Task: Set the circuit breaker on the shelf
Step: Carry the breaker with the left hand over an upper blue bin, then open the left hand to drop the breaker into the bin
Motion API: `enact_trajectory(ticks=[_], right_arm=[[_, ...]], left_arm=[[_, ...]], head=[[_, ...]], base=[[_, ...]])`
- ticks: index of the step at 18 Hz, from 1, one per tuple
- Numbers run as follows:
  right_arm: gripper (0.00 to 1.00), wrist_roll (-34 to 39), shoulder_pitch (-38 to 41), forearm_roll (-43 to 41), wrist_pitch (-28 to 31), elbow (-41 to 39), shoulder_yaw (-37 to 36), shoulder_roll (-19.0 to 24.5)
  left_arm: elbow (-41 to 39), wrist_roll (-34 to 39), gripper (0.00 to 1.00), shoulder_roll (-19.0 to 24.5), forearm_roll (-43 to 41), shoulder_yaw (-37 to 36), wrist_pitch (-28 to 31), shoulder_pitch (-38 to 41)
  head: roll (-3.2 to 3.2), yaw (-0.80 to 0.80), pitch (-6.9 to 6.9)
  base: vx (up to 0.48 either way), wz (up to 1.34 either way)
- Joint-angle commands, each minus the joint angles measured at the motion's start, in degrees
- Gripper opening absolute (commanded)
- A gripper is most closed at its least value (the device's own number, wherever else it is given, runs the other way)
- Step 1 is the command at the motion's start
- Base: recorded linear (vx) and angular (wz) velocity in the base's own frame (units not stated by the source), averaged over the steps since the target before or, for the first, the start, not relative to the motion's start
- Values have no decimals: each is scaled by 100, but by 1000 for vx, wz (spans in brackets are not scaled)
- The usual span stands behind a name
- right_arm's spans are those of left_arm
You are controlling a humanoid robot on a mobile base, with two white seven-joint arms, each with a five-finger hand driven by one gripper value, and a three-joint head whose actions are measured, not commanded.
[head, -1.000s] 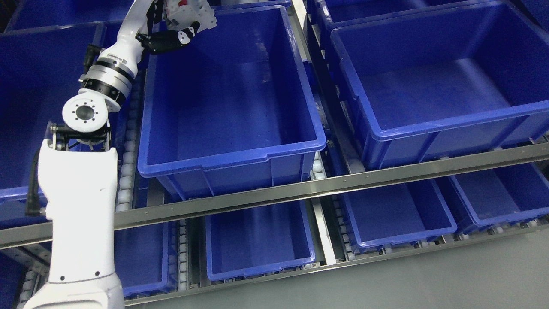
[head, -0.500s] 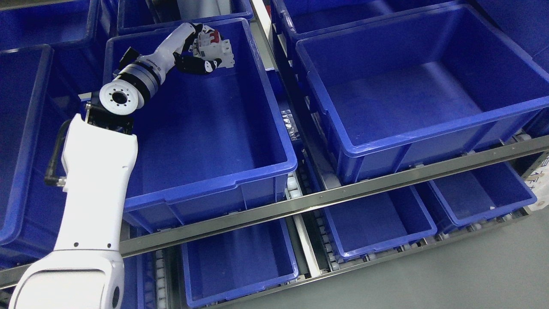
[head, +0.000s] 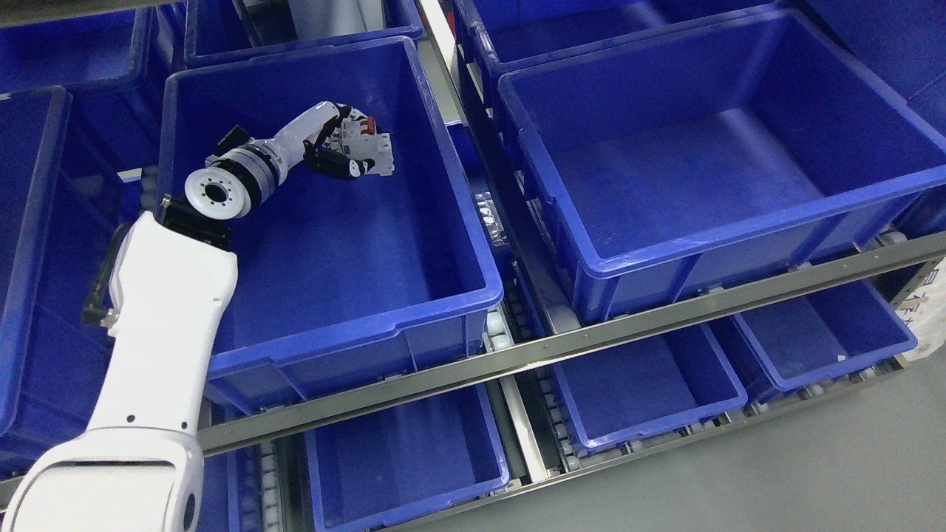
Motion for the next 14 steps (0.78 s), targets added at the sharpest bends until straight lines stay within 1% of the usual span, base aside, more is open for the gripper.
enact_trajectory(ticks=[1,2,7,8,9,11,13,14], right_arm=[[100,0,-1,0,334,0,114,-100],[100,0,-1,0,334,0,114,-100],[100,0,-1,0,334,0,114,-100],[100,0,-1,0,334,0,114,-100],[100,0,-1,0,334,0,114,-100],[100,0,-1,0,334,0,114,-100],[100,0,-1,0,334,0,114,-100],[100,0,-1,0,334,0,114,-100]], left_arm=[[810,13,19,83,-56,-444,35,-10],[828,39,22,74,-56,-444,35,-19],[829,92,42,74,-56,-444,53,-80],[829,136,49,83,-56,-453,53,-141],[829,136,58,100,-56,-444,44,-194],[811,136,66,136,-47,-401,44,-204],[776,163,82,84,-21,-322,18,-265],[758,224,86,74,-12,-269,18,-265]], head=[[0,0,0],[0,0,0],[0,0,0],[0,0,0],[0,0,0],[0,0,0],[0,0,0],[0,0,0]], base=[[0,0],[-3,20],[-1,4],[0,0],[0,0],[0,0],[0,0],[0,0]])
